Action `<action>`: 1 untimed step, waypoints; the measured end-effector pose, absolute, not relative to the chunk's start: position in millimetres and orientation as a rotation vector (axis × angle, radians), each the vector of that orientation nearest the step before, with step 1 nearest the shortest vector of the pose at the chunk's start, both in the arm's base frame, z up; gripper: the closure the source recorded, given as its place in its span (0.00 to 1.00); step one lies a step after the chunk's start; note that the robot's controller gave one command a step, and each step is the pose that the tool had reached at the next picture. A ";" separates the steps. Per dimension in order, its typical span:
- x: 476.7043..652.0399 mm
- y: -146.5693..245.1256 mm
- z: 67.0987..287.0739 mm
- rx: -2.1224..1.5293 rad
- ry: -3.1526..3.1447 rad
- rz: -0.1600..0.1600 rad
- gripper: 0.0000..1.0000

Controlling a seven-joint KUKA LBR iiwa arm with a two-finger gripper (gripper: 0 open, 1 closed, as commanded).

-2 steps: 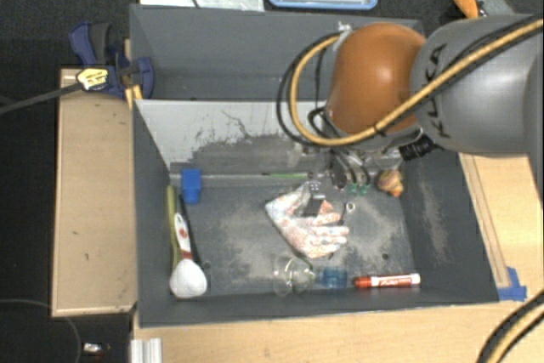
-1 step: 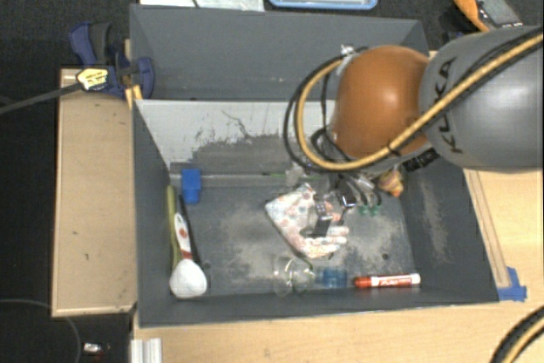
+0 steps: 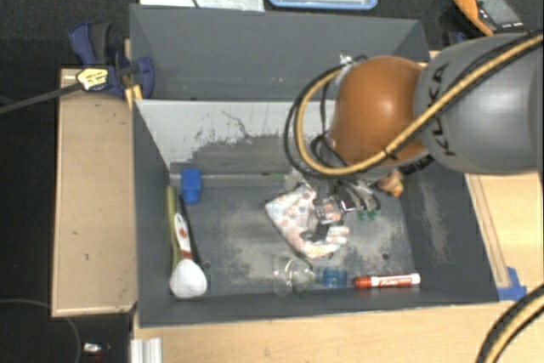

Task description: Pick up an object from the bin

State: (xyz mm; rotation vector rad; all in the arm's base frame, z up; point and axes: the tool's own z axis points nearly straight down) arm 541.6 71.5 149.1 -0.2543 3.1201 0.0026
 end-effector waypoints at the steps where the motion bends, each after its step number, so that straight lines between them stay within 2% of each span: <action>1: 541.4 88.5 126.9 0.053 3.135 0.004 0.00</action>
Offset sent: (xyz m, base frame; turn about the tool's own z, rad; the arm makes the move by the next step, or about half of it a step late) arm 0.0320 0.0167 -0.0582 0.1709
